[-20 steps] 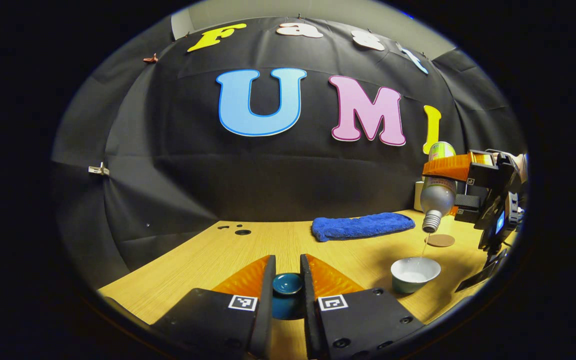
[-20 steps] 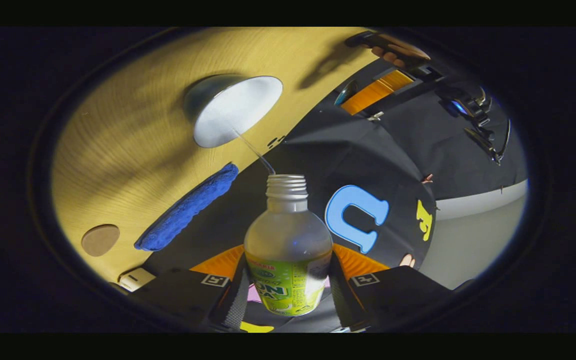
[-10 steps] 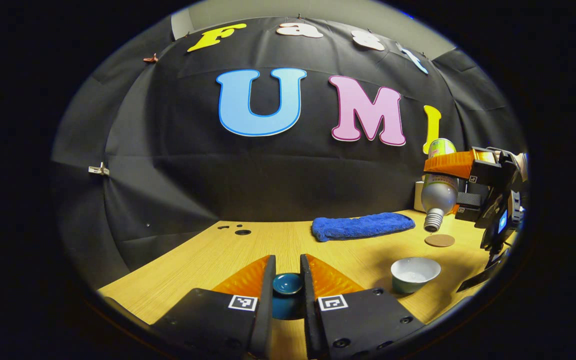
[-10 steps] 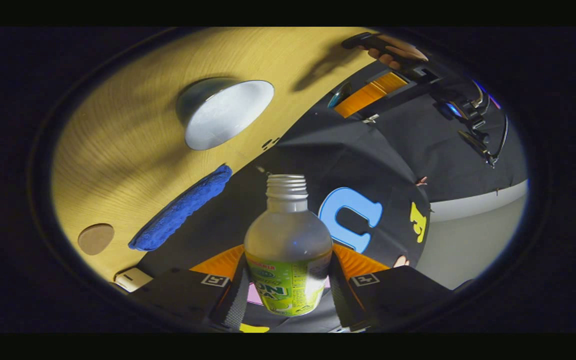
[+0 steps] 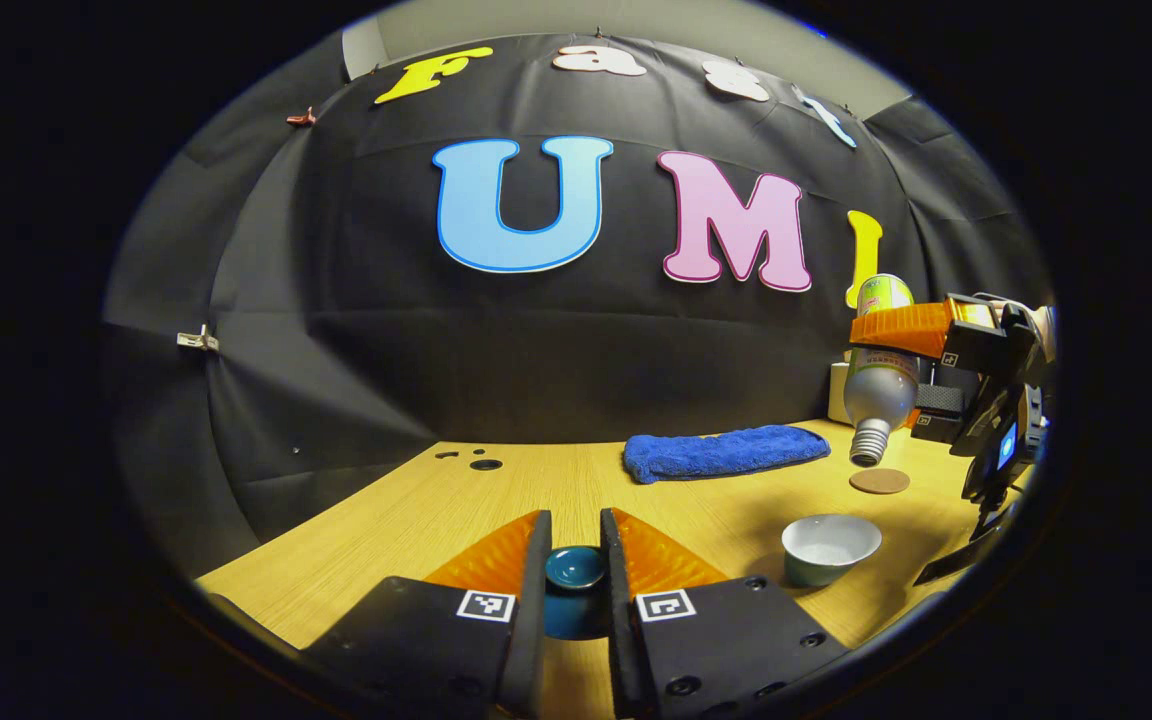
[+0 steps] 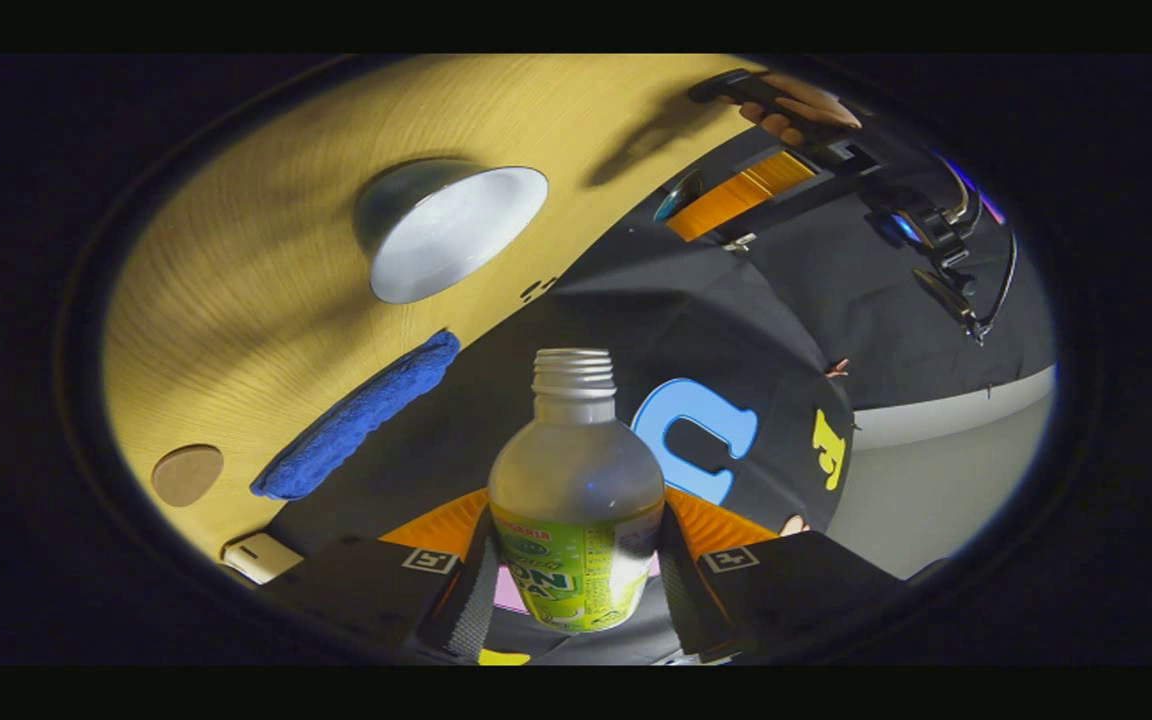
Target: Open the teacup lid with one hand, grasp the water bottle and pour water into the teacup with the other hand; after pouring, place the water bottle on the coaster and then close the teacup lid.
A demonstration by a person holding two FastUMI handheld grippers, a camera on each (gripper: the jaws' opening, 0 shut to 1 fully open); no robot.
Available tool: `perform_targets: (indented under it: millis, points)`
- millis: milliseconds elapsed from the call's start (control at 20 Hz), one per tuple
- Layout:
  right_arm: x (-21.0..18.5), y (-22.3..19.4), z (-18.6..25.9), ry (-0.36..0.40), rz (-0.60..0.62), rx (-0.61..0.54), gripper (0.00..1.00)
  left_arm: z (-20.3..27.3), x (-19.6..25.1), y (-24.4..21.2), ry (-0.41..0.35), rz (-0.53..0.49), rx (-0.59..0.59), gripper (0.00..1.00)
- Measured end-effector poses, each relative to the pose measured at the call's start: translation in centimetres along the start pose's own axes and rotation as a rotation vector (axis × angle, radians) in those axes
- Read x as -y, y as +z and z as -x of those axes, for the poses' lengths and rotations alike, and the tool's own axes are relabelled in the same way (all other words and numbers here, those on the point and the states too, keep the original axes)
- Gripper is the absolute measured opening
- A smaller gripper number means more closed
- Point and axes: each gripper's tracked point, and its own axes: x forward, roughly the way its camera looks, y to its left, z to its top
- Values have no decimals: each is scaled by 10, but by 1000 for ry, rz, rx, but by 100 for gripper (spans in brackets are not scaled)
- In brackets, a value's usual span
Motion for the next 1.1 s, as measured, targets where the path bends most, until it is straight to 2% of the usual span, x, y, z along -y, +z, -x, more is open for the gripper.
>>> perform_targets:
  millis: [300,450,650,800,950,1100]
  points:
    - [5,-6,7,-31,-11,-20,73,0,0,0,0,0,0,31]
    - [3,-16,13,-31,-82,-67,73,1,0,0,4,0,0,31]
    - [-2,-39,34,-28,-360,-189,73,1,-2,0,11,-1,0,30]
    - [-15,-49,50,29,-562,-259,73,2,-5,0,32,-1,0,30]
    - [-21,-68,70,42,-765,-335,73,4,-6,0,39,1,-2,30]
    - [-32,-84,87,63,-1051,-429,73,5,-9,-1,64,0,-2,30]
